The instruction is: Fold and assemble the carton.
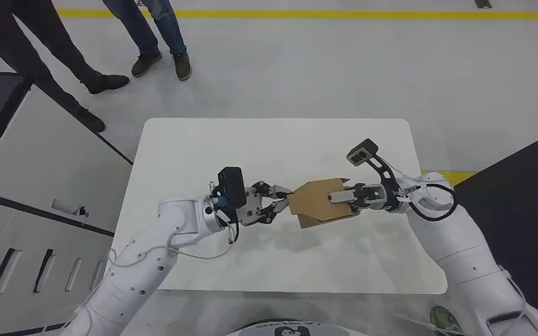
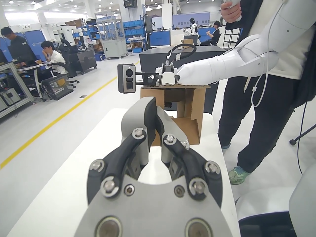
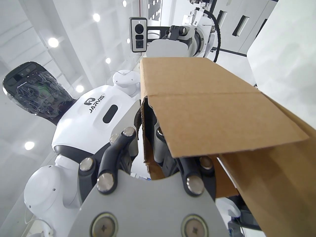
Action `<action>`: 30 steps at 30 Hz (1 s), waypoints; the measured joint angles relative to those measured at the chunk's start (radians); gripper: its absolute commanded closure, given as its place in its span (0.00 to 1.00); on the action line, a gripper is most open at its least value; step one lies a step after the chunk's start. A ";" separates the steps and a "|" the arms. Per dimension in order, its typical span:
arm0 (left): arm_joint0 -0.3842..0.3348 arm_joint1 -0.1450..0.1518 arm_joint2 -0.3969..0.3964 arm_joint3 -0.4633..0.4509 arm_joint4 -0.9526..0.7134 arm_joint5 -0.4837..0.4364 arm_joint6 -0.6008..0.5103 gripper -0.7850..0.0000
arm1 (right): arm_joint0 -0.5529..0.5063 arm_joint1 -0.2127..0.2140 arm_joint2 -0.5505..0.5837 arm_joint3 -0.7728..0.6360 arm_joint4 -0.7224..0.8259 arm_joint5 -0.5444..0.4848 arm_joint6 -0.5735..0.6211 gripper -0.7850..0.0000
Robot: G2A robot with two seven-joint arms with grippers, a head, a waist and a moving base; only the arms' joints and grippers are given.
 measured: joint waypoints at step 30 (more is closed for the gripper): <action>-0.016 -0.011 0.040 -0.008 0.019 0.002 -0.044 1.00 | 0.048 0.026 -0.090 0.004 0.011 0.000 0.000 1.00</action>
